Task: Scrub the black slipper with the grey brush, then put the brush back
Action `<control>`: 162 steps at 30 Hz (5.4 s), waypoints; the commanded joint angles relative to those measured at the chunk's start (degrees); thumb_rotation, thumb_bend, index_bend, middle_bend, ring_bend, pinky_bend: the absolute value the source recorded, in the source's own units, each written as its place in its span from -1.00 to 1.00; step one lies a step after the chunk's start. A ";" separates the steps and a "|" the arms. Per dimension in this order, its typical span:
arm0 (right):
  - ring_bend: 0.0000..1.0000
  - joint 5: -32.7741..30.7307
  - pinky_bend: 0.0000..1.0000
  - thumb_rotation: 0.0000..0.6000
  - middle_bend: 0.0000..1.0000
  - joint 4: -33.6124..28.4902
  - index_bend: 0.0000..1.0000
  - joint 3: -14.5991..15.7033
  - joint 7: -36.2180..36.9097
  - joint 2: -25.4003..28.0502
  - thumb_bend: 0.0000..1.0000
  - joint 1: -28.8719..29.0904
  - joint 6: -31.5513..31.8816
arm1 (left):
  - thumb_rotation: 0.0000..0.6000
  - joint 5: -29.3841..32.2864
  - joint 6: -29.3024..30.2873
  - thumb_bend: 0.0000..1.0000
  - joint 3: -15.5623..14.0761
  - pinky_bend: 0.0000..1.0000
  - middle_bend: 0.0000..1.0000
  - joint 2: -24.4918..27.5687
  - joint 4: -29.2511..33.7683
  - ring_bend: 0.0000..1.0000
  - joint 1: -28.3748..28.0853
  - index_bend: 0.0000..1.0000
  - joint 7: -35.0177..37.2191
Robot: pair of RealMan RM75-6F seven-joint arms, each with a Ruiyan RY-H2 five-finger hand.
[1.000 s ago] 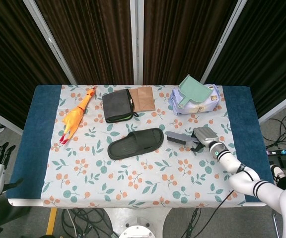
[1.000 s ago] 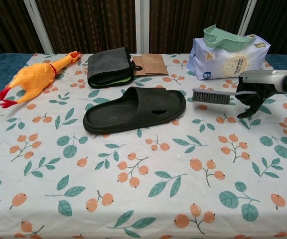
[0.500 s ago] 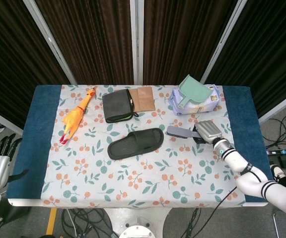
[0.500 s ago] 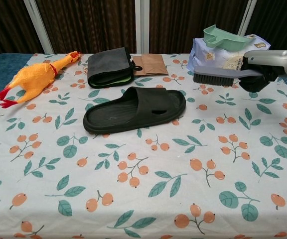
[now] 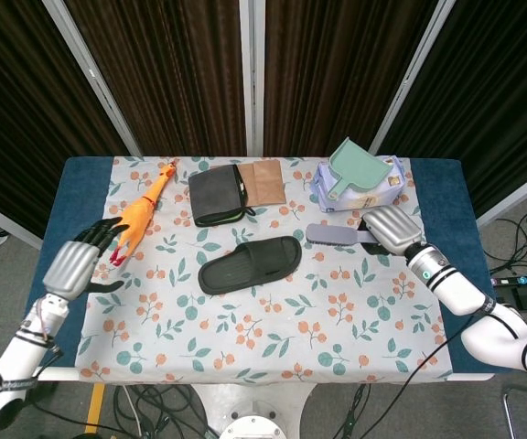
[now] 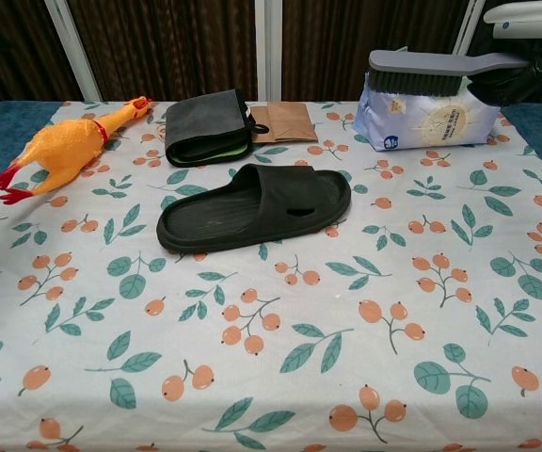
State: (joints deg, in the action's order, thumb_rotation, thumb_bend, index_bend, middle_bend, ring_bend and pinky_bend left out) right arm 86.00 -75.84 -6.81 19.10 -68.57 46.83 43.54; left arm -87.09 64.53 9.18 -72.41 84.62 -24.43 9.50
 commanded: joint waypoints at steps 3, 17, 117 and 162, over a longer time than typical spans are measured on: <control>1.00 -0.70 1.00 1.00 1.00 -0.34 1.00 -0.19 -1.37 -0.82 0.30 0.72 -0.26 | 0.52 7.31 -13.73 -0.88 3.06 -0.49 -0.62 -7.44 -5.38 -0.74 -10.08 -0.66 3.32; 1.00 -1.74 1.00 1.00 1.00 4.46 1.00 -0.77 -4.65 -6.84 0.30 3.49 -0.84 | -0.43 22.50 -22.86 -0.89 3.57 -0.48 -0.63 -19.94 -10.40 -0.74 -17.67 -0.69 -7.36; 1.00 3.54 1.00 1.00 1.00 27.46 1.00 4.92 5.91 -27.60 0.33 10.36 1.58 | 1.00 13.29 -21.92 -0.88 0.98 -0.12 -0.26 -28.12 -21.90 -0.47 -22.28 -0.37 5.84; 0.35 -3.76 0.43 1.00 0.39 30.38 0.64 6.51 2.92 -23.26 -0.25 -0.06 -2.34 | -0.05 11.75 -12.49 -0.88 0.04 -0.69 -0.79 -18.67 -10.74 -0.96 -17.42 -0.72 2.80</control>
State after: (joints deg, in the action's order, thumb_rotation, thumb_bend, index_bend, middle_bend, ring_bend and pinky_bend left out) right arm 82.68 -45.83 -0.15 22.65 -91.42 46.88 41.89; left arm -75.37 50.12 9.26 -92.74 72.10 -43.29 13.43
